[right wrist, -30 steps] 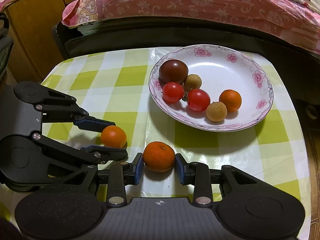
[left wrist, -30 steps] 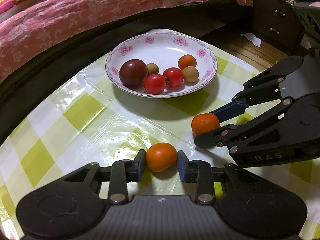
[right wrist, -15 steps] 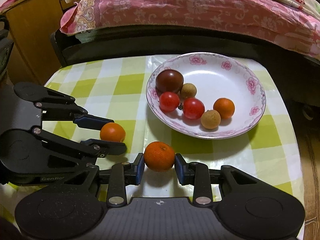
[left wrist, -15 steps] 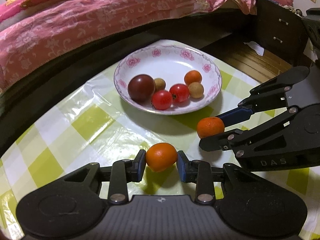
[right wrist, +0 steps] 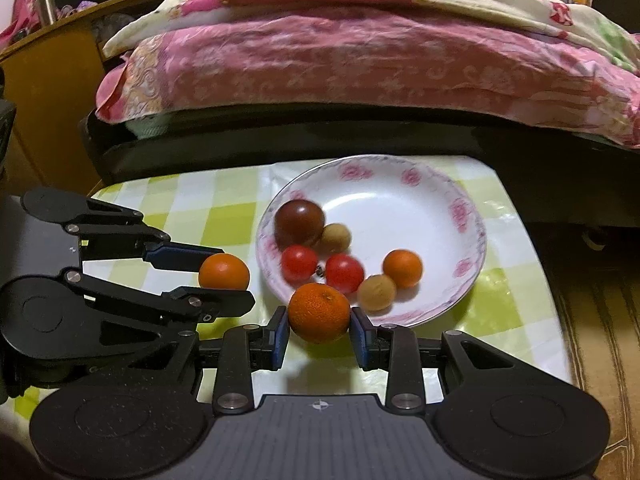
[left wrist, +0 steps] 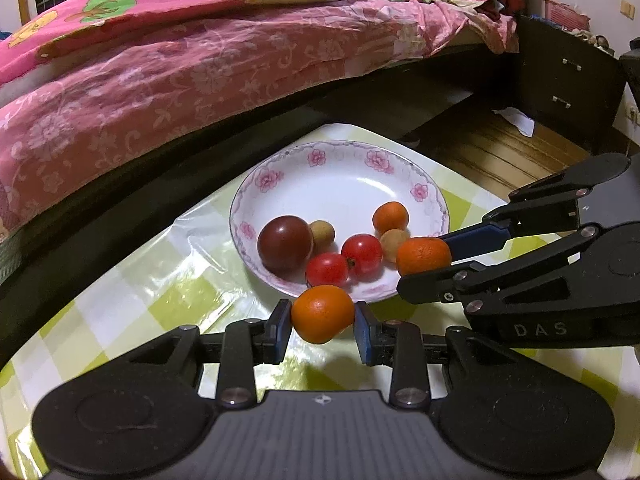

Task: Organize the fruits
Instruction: 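Carry both tangerines with both grippers over the white plate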

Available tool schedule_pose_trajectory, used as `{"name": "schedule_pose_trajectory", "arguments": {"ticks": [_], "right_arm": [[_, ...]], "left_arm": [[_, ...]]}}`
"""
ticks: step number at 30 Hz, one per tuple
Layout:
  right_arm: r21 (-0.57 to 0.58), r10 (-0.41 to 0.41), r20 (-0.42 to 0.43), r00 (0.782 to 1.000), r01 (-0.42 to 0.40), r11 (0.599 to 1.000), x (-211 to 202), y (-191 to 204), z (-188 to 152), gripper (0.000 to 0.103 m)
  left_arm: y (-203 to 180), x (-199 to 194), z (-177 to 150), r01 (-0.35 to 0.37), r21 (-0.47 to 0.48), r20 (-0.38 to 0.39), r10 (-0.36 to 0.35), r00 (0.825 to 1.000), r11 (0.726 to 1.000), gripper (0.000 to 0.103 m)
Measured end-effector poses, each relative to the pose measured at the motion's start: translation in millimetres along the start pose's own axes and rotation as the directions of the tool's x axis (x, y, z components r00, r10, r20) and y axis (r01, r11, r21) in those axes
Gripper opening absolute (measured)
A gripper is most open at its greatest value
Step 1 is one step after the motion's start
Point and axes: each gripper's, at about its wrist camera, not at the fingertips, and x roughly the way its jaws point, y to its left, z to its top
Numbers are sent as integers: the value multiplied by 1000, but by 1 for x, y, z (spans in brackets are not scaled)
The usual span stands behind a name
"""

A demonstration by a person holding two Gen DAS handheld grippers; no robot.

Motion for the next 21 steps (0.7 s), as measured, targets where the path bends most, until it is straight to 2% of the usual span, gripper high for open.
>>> {"name": "schedule_pose_trajectory", "arguments": {"ticks": [21], "right_arm": [[67,-44,3,999,43,997,18,-27,8,28]], "left_arm": [[2,36,16,-40,-1,20,40,999,999,40]]}}
